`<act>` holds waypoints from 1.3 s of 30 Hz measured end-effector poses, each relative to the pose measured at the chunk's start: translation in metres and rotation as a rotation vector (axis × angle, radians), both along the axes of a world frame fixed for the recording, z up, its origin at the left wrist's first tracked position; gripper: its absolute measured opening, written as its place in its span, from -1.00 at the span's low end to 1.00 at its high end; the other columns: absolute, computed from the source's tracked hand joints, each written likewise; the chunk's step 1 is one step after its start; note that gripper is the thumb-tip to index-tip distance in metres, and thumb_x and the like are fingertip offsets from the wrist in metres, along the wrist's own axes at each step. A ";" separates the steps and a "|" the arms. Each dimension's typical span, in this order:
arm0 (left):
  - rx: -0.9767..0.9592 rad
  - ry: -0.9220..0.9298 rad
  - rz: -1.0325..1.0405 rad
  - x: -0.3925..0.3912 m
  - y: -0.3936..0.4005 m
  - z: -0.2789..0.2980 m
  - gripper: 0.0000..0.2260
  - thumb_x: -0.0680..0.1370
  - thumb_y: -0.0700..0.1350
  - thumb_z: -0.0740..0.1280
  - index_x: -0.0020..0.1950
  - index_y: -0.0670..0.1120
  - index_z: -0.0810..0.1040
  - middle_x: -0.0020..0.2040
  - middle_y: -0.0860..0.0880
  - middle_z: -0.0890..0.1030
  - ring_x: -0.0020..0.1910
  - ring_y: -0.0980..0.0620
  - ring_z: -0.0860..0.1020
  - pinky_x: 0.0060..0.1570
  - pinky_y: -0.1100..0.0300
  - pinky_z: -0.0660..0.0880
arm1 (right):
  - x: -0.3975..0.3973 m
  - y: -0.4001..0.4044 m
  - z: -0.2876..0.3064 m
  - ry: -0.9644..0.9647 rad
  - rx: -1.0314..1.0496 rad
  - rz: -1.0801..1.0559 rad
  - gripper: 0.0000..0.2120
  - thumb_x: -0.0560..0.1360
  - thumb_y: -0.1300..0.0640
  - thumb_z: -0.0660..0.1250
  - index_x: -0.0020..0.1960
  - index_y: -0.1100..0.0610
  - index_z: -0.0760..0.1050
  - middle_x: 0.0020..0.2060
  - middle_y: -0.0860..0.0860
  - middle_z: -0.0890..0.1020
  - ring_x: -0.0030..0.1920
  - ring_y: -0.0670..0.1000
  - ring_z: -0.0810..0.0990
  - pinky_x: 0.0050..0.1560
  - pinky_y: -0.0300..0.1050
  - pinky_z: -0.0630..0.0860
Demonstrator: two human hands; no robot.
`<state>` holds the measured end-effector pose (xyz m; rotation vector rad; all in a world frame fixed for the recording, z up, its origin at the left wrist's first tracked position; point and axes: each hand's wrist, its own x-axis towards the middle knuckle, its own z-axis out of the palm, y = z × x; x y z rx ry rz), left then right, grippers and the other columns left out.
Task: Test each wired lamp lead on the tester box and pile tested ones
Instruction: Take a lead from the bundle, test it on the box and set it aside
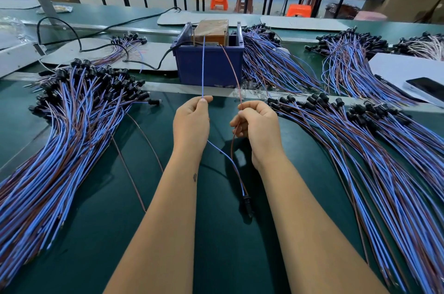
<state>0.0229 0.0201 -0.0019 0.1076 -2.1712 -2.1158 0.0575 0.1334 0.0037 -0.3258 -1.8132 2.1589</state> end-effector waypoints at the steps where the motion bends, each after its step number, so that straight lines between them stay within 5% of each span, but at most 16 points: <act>1: -0.008 -0.004 0.004 0.000 0.000 0.000 -0.76 0.63 -0.10 0.15 -0.02 0.05 0.62 -0.53 0.12 0.27 -0.54 0.12 0.21 -0.42 0.19 0.23 | 0.000 0.000 0.000 0.000 0.001 -0.001 -0.83 0.49 0.39 0.16 -0.11 0.16 0.44 -0.49 0.01 0.58 -0.54 -0.07 0.44 -0.50 -0.29 0.37; 39: 0.000 -0.034 0.050 -0.017 -0.007 -0.004 -0.74 0.60 -0.15 0.12 -0.01 0.08 0.59 -0.52 0.11 0.27 -0.53 0.10 0.20 -0.48 0.23 0.18 | 0.001 0.000 0.000 -0.024 0.026 0.009 -0.83 0.49 0.38 0.16 -0.10 0.14 0.43 -0.46 0.04 0.59 -0.50 -0.06 0.47 -0.47 -0.28 0.39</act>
